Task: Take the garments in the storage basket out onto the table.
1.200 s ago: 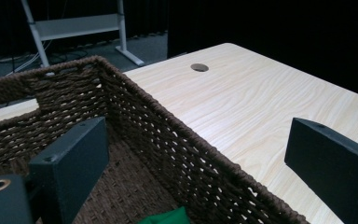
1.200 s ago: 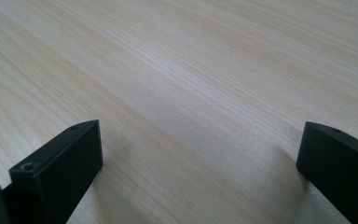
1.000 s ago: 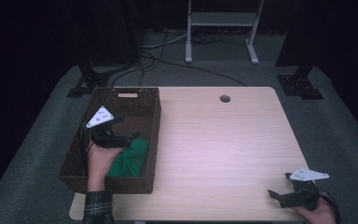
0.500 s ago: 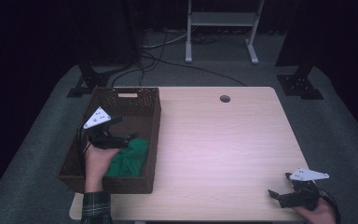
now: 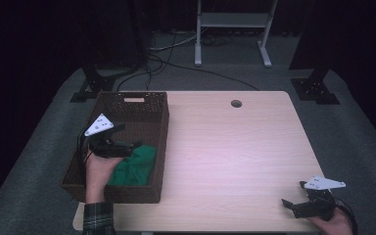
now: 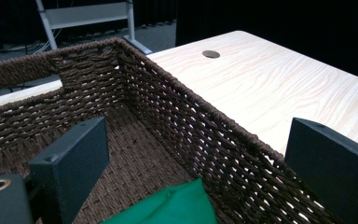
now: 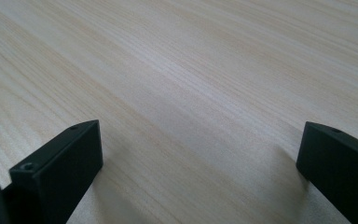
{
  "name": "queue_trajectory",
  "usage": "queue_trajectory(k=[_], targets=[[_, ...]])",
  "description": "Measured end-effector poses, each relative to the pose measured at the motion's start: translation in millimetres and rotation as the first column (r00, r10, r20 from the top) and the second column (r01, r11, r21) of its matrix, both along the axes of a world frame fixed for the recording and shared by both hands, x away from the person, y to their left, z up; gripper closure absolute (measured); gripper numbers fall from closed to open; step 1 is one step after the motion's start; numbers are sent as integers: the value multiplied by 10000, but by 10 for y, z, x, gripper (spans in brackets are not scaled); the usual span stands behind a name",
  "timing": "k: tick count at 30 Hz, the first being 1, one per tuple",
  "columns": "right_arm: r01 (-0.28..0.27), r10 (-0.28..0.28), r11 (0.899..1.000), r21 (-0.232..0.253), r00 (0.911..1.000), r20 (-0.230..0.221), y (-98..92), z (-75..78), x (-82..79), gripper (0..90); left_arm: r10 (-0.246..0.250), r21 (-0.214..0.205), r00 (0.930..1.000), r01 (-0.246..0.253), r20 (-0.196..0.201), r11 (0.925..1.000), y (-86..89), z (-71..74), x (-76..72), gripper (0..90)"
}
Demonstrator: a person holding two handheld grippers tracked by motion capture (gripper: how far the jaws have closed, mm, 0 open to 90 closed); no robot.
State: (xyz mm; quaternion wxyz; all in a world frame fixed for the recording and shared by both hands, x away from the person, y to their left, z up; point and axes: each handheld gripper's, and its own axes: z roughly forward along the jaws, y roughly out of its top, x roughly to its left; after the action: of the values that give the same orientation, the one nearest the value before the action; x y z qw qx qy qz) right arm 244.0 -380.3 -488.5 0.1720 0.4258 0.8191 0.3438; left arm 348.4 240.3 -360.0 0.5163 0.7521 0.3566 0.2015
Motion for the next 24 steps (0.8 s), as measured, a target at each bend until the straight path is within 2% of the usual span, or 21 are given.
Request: queue_trajectory(k=[15, 24], targets=[[2, -2, 10000, -1, 10000, -3, 0, 0, -1, 0, 215, -23, 9996, -215, -166, 9998, 82, -49, -6, 54], [3, -3, 10000, 0, 10000, -4, 0, 0, -1, 0, 282, 129, 9982, -275, -533, 9995, 94, -128, 14, 53]])
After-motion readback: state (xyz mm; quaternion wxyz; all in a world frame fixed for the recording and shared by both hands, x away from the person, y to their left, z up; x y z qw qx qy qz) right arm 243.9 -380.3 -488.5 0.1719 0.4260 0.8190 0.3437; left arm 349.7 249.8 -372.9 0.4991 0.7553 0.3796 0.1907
